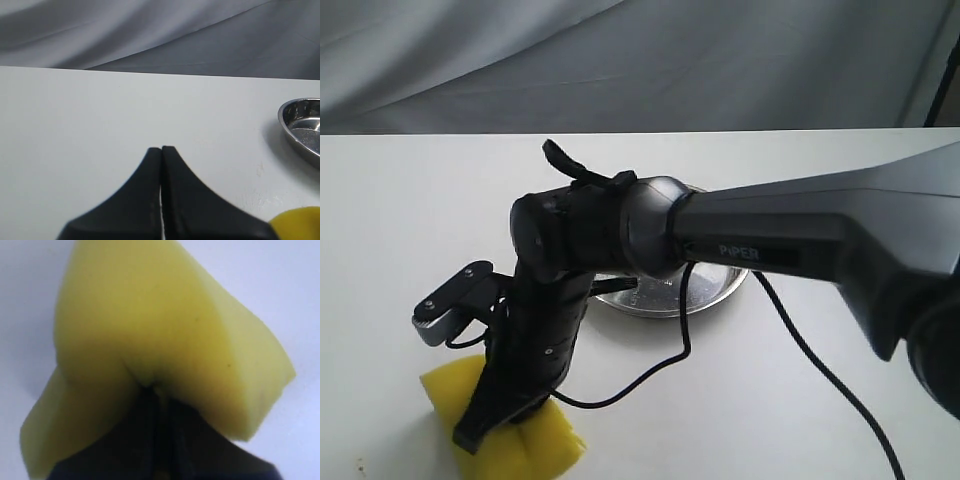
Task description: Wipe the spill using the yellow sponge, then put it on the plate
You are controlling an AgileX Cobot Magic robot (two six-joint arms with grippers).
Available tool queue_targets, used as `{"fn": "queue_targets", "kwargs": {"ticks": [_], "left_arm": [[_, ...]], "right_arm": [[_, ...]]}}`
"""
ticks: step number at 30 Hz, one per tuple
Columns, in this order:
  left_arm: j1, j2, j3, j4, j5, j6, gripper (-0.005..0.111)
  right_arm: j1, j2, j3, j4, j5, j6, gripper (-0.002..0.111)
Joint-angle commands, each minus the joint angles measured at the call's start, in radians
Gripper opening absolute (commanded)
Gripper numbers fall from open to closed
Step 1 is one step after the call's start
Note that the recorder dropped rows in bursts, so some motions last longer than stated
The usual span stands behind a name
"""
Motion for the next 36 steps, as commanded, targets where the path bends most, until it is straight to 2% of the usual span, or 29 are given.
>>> {"fn": "queue_targets", "kwargs": {"ticks": [1, 5, 10, 18, 22, 27, 30, 33, 36], "left_arm": [[0.001, 0.003, 0.002, 0.005, -0.013, -0.007, 0.0], [0.001, 0.003, 0.002, 0.005, -0.013, -0.007, 0.0], [0.001, 0.003, 0.002, 0.005, -0.013, -0.007, 0.0], [0.001, 0.003, 0.002, 0.005, -0.013, -0.007, 0.0], [0.001, 0.003, 0.002, 0.005, -0.013, -0.007, 0.0], [0.001, 0.003, 0.002, 0.005, -0.013, -0.007, 0.0], [0.001, 0.003, 0.002, 0.005, -0.013, -0.007, 0.0], [0.001, 0.003, 0.002, 0.005, -0.013, -0.007, 0.0], [0.001, 0.003, 0.002, 0.005, -0.013, -0.007, 0.0]], "right_arm": [[-0.006, 0.008, 0.009, -0.259, 0.191, 0.056, 0.0], [-0.006, 0.0, 0.013, -0.321, 0.281, 0.07, 0.0], [-0.008, -0.066, 0.063, -0.352, 0.292, 0.08, 0.0], [-0.008, -0.206, 0.306, -0.475, 0.291, 0.194, 0.0], [-0.008, -0.232, 0.422, -0.482, 0.181, 0.233, 0.0], [-0.008, -0.232, 0.438, -0.344, -0.033, 0.226, 0.0], [-0.008, -0.223, 0.402, -0.167, -0.16, 0.13, 0.0], [-0.008, -0.183, 0.332, 0.035, -0.171, -0.034, 0.0], [0.0, -0.119, 0.232, 0.14, -0.136, -0.117, 0.0]]}}
